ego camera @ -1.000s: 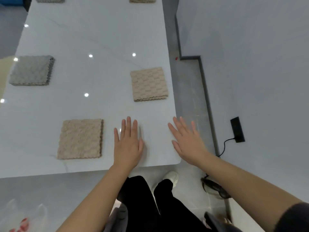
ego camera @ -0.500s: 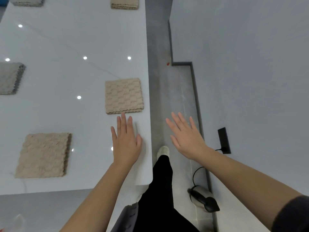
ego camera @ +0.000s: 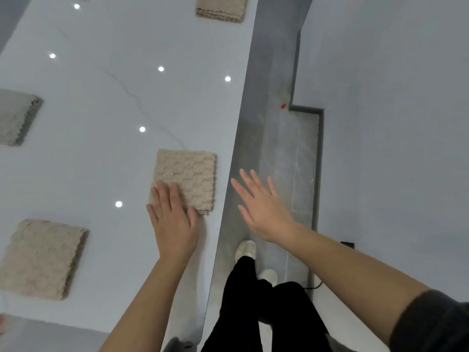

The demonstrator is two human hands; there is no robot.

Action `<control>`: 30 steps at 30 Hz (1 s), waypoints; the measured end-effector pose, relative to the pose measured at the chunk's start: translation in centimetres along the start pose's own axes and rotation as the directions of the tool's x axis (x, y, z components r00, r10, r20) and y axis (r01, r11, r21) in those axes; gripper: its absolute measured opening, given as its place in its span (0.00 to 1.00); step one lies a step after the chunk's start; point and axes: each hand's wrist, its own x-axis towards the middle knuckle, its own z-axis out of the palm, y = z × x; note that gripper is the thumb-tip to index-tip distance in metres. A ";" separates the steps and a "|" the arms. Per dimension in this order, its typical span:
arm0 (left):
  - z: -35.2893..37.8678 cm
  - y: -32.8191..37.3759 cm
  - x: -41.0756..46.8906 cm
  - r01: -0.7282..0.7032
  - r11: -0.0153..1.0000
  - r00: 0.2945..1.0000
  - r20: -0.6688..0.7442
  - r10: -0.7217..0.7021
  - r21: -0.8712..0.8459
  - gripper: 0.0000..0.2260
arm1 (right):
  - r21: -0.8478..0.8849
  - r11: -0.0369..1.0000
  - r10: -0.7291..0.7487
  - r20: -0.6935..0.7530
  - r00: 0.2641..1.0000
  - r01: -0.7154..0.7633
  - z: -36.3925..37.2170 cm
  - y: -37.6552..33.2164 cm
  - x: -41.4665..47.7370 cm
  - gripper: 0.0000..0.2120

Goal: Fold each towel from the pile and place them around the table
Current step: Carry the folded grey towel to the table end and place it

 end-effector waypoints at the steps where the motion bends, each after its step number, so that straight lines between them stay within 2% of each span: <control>1: 0.1 0.1 0.2 0.036 0.999 0.999 -0.009 -0.036 -0.010 0.28 | 0.003 1.000 -0.021 -0.002 1.000 0.021 -0.2 0.1 0.7 0.28; 5: 0.8 1.2 0.7 0.237 0.968 0.969 -0.049 -0.241 -0.079 0.29 | -0.010 0.996 -0.093 0.048 0.995 0.094 -0.8 0.2 3.6 0.28; 10: 1.6 3.4 0.8 0.474 0.868 0.868 -0.088 -0.489 -0.150 0.32 | -0.053 0.964 -0.256 0.088 0.963 0.261 -2.1 0.1 7.3 0.28; 12: 2.1 4.6 0.8 0.527 0.831 0.833 -0.086 -0.547 -0.179 0.33 | -0.070 0.942 -0.322 0.079 0.943 0.327 -2.7 0.1 9.2 0.28; 18: 4.0 5.8 2.8 0.546 0.815 0.815 -0.101 -0.570 -0.194 0.32 | -0.094 0.907 -0.399 0.113 0.910 0.410 -3.2 0.4 13.6 0.28; 24: 4.8 6.5 4.7 0.518 0.838 0.824 -0.161 -0.543 -0.174 0.30 | -0.091 0.896 -0.430 0.064 0.900 0.435 -2.8 1.7 15.6 0.29; 30: 4.9 7.6 6.9 0.537 0.829 0.815 -0.158 -0.557 -0.156 0.30 | -0.070 0.889 -0.452 0.030 0.892 0.453 -3.9 2.2 17.8 0.29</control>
